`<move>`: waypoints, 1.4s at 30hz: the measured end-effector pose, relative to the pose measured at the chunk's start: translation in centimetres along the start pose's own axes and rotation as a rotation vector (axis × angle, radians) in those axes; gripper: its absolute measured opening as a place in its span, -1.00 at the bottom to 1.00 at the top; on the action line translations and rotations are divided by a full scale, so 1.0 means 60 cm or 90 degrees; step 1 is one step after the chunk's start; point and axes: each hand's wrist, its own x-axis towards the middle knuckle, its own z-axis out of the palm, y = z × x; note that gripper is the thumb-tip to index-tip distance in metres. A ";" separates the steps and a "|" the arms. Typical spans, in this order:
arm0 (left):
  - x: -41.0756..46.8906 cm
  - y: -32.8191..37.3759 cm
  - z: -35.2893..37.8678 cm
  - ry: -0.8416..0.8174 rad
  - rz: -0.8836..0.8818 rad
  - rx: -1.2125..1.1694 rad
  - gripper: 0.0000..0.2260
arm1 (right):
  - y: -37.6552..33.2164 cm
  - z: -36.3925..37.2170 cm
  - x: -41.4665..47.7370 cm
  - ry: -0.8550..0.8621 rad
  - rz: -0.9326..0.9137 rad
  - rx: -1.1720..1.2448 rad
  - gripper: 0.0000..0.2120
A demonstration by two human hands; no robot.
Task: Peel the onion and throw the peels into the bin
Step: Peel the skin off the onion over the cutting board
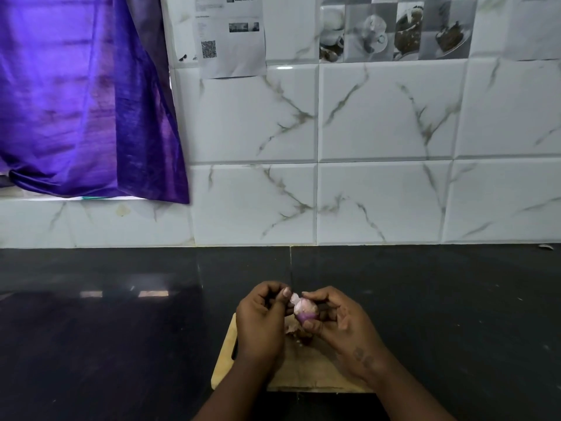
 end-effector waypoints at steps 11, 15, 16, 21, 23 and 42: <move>0.005 0.000 0.002 -0.059 -0.062 -0.115 -0.87 | -0.009 -0.012 0.005 -0.009 0.033 0.096 -0.65; 0.004 -0.001 0.000 -0.096 -0.061 -0.094 -0.86 | -0.003 -0.015 0.010 0.008 0.030 0.087 -0.64; 0.004 -0.001 0.001 -0.107 -0.060 -0.086 -0.87 | -0.001 -0.016 0.011 0.010 0.031 0.082 -0.64; 0.002 -0.001 -0.001 -0.115 -0.027 -0.016 -0.85 | 0.005 -0.021 0.015 0.005 0.032 0.077 -0.64; 0.004 -0.002 -0.001 -0.098 -0.019 -0.009 -0.86 | 0.005 -0.020 0.014 -0.004 0.027 0.084 -0.64; 0.012 -0.015 -0.009 -0.067 -0.168 -0.017 -0.85 | -0.002 -0.019 0.007 -0.028 0.046 0.137 -0.63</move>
